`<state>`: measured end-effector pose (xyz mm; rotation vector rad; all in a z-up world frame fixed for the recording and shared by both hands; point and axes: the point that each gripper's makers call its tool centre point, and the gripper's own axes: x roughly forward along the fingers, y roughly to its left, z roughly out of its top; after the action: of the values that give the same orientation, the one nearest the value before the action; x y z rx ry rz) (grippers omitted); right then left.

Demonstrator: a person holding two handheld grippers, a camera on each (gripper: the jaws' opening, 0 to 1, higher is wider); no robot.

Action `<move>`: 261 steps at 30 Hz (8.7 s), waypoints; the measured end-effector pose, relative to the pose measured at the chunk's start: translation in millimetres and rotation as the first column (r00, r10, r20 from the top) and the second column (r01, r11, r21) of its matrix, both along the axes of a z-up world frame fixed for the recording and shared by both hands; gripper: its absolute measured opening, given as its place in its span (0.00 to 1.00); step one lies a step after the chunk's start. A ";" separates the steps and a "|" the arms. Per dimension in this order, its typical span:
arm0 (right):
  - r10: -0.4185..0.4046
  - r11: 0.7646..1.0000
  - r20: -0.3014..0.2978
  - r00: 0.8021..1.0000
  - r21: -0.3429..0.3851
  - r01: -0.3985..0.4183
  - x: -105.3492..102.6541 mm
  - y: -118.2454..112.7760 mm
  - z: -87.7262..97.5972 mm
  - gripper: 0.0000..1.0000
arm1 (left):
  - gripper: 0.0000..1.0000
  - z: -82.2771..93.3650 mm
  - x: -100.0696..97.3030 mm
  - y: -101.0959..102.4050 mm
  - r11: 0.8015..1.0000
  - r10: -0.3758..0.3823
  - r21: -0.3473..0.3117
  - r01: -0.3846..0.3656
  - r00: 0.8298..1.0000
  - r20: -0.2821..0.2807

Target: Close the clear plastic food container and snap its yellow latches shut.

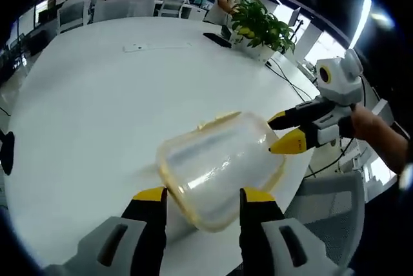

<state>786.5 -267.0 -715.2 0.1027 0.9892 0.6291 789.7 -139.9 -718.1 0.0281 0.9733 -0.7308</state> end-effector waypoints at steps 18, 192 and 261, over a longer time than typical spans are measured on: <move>0.210 0.978 0.144 0.967 -0.042 -0.206 7.0 12.6 25.6 0.22 | 0.23 27.1 1.8 -14.9 0.965 -0.260 0.081 0.250 0.953 0.155; 0.808 0.549 -0.209 0.551 -0.074 -0.833 33.7 78.2 -15.0 0.36 | 0.19 0.9 -34.9 -67.6 0.639 -0.767 0.416 0.647 0.496 0.406; 0.812 0.571 -0.055 0.581 -0.132 -0.810 36.3 80.3 -6.7 0.34 | 0.21 2.5 -34.9 -71.1 0.739 -0.667 0.295 0.605 0.596 0.448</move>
<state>822.8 -186.7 -721.9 -0.5352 1.0442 1.4110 754.7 -211.0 -715.6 0.6924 0.4345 -1.2521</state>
